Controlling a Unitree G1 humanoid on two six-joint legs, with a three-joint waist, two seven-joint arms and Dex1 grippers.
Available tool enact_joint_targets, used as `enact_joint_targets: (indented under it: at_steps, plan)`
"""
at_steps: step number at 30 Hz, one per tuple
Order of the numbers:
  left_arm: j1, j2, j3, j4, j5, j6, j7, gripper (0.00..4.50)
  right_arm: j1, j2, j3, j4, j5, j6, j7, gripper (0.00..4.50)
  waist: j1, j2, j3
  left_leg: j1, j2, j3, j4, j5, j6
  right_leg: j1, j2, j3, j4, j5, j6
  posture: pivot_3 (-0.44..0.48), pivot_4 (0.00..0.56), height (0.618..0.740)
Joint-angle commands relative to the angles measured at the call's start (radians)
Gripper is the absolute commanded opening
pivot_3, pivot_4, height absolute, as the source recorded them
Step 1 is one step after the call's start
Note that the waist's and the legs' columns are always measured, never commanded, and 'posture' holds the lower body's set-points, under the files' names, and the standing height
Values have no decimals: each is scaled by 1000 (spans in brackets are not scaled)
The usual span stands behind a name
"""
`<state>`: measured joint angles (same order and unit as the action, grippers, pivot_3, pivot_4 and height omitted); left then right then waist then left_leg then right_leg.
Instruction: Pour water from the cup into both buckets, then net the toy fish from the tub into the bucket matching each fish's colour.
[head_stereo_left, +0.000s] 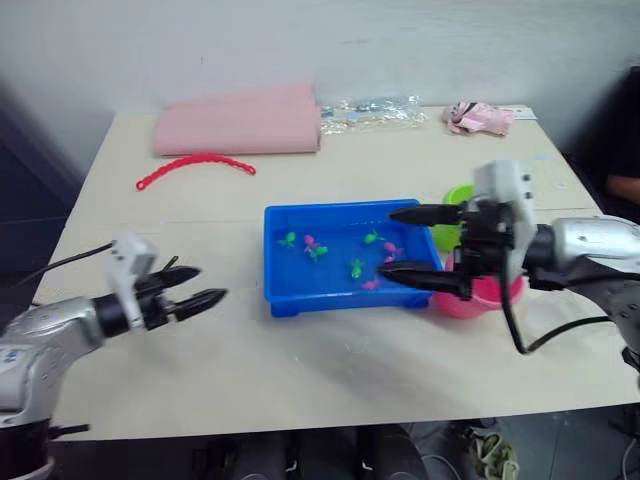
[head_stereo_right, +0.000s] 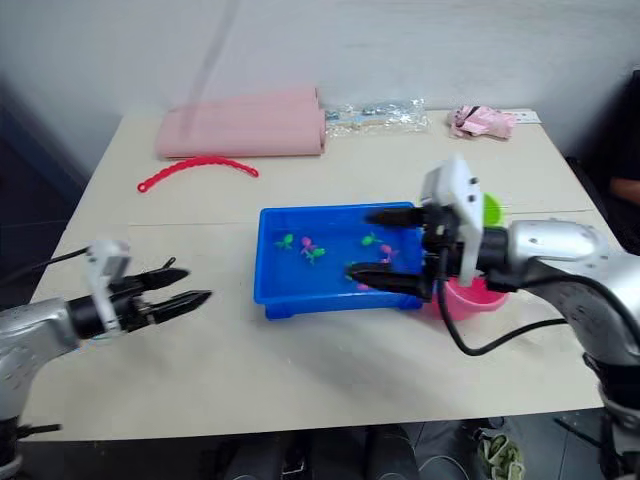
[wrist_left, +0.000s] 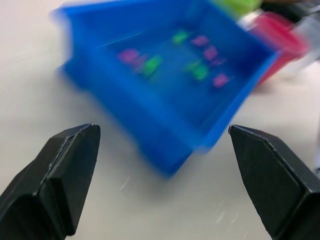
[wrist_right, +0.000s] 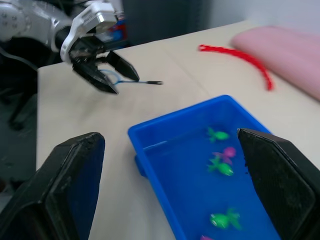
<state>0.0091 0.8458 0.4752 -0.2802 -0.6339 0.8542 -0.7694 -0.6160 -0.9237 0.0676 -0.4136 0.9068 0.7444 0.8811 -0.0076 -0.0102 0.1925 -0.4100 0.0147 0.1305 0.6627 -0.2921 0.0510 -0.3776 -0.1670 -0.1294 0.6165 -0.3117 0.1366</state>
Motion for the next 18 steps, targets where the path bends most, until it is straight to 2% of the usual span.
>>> enact_joint_targets:
  at_steps: [1, 3, 5, 9, 13, 16, 18]
  plan:
    - [137, 89, 166, 76, 59, -69, -98, 4500, -66, 60, 55, 35, -64, -24, 70, 4481, 5, 0, 0, 0, -1, 0, 0, -1, 0, 0, -1, 0, 0, 0, 0, 0, 150, 738]
    - [219, 150, 233, 164, 101, -113, -156, 4500, -87, 103, 77, 46, -91, -30, 88, 4481, 5, -1, 0, -1, 0, 1, 1, -3, 0, -1, -1, -1, -1, 0, 0, 0, 150, 738]
    - [243, 205, 230, 276, 149, -181, -202, 4500, -85, 129, 83, 43, -111, -35, 96, 4481, 8, -1, 0, -1, 0, 1, 1, -3, 0, -2, -1, -2, -1, 0, 0, 0, 150, 738]
    - [147, 311, 116, 482, 222, -265, -258, 4500, -63, 170, 78, 23, -139, -30, 88, 4481, 11, -1, 0, -2, 0, 2, 0, -8, -8, -6, -2, -2, -1, 0, 0, 0, 150, 738]
    - [-134, 348, -134, 707, 331, -339, -308, 4500, -16, 185, 54, -27, -152, -25, 54, 4481, 12, -4, -2, -5, 0, 7, 0, -8, -8, -13, -4, 0, 6, 0, 0, 0, 150, 738]
    - [-426, 289, -357, 888, 478, -391, -327, 4500, 32, 196, 27, -79, -150, -12, 6, 4481, 7, -6, -3, -12, 0, 11, 1, -3, 0, -20, -3, -2, 10, 0, 0, 0, 150, 738]
    - [-579, 238, -460, 998, 560, -419, -327, 4500, 60, 200, 11, -116, -141, 4, -28, 4481, 9, -7, -4, -11, -1, 15, 2, -2, 1, -21, -2, -3, 11, 0, 0, 0, 150, 738]
